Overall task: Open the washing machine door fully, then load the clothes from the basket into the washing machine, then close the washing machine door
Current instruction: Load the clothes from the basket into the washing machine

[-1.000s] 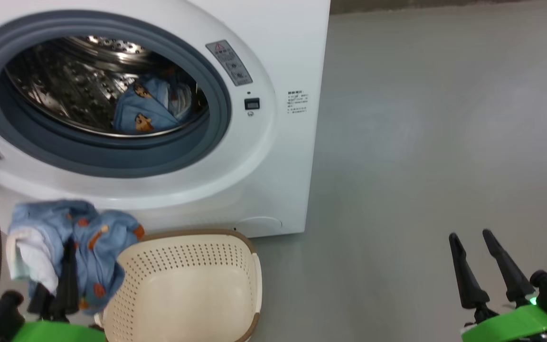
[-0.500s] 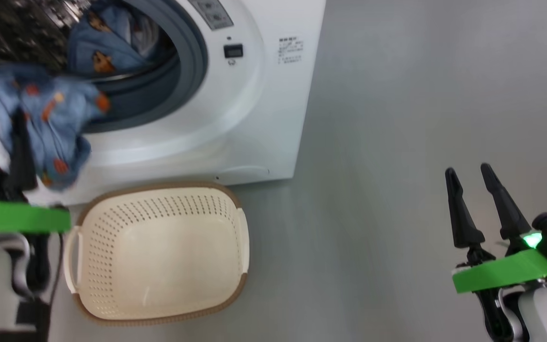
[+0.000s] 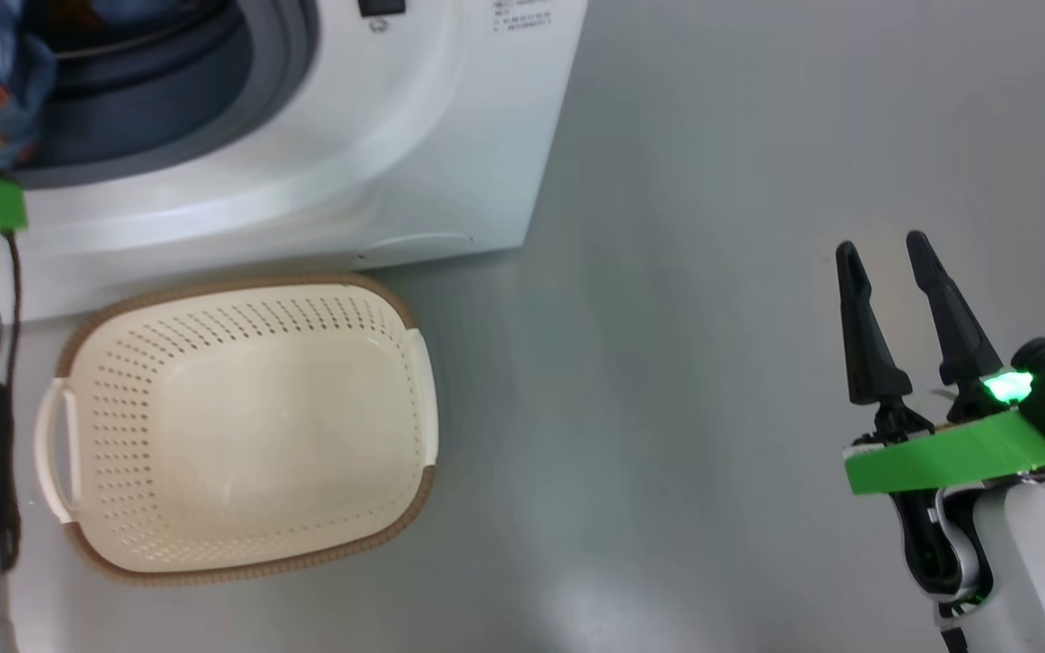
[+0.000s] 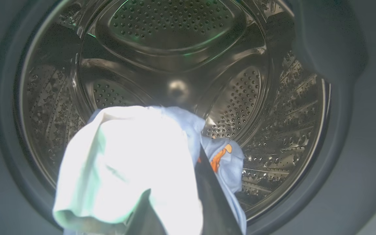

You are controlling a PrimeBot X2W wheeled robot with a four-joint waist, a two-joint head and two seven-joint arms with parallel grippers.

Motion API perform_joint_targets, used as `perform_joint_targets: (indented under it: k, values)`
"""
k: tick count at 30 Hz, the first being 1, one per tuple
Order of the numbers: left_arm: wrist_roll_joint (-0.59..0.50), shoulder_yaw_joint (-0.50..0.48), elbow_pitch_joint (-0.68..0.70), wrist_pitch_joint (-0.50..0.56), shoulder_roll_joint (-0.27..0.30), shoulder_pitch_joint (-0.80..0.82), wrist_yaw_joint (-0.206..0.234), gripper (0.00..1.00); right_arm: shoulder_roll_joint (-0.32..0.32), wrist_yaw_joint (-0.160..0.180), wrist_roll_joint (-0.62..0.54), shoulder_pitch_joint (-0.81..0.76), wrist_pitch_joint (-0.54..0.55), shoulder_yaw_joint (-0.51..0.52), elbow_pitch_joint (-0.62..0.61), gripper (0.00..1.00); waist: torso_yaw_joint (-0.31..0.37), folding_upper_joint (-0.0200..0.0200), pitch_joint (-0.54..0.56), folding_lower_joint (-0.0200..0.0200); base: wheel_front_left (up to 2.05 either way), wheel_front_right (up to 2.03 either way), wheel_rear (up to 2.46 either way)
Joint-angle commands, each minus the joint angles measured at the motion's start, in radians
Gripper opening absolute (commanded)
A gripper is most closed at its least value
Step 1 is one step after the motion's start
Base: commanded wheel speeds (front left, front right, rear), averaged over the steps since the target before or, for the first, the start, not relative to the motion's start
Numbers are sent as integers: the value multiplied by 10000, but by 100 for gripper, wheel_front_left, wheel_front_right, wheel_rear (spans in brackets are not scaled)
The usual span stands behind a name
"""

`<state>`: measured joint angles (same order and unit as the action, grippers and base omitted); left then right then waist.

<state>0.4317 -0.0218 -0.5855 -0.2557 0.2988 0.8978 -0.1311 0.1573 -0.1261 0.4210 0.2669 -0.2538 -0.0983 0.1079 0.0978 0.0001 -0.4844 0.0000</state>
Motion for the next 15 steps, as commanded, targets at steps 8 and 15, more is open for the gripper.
perform_joint_targets:
  k: [8, 15]
  values:
    - [-136, 182, -1551, -61, 939, 1722, 4, 0, -180, -46, -137, 478, -80, -427, -275, 100, 510, -1, -995, 0, 0, 0, 0]
    - [-662, 182, -1423, -61, 1456, 2928, 4, 0, -277, -46, -108, 598, -80, -556, -285, 100, 812, -1, -1293, 0, 0, 0, 0]
